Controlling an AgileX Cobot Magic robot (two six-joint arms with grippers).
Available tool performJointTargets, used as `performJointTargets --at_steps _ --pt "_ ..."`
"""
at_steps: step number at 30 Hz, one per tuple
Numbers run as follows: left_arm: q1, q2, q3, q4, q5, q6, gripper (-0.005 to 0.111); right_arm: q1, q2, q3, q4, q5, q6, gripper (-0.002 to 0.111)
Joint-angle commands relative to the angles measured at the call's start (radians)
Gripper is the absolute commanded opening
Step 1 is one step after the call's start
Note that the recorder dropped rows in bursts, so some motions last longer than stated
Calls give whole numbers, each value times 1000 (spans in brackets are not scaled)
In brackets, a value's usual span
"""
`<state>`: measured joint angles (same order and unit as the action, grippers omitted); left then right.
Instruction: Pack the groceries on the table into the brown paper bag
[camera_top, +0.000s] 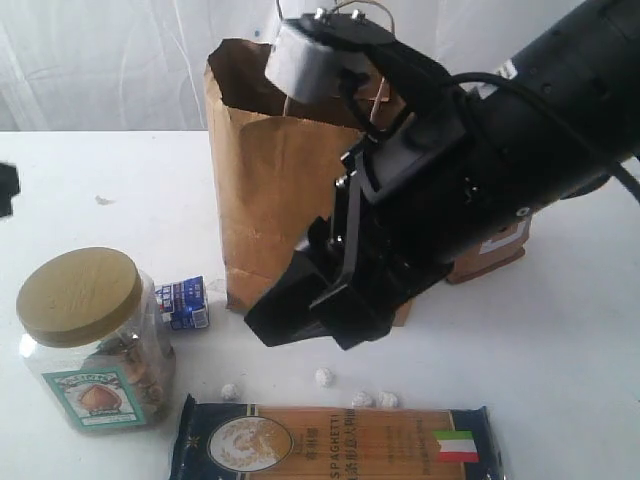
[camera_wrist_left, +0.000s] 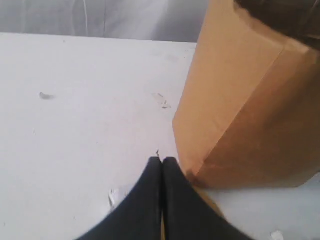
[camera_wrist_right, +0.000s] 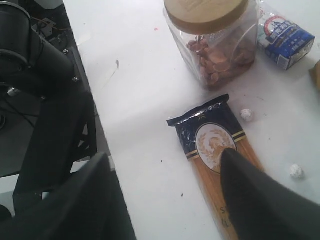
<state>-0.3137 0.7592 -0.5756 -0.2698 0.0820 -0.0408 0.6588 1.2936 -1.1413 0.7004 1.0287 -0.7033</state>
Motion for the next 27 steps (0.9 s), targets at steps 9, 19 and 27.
performJointTargets --at_steps 9,19,27 --pt "3 -195 379 -21 -126 -121 0 -2 -49 101 7 -21 8 59" --pt "3 -195 381 -21 -109 -117 0 -2 -50 121 5 -68 2 59" --pt "-44 -201 381 -13 -114 -117 0 8 -50 121 -1 -82 -33 63"
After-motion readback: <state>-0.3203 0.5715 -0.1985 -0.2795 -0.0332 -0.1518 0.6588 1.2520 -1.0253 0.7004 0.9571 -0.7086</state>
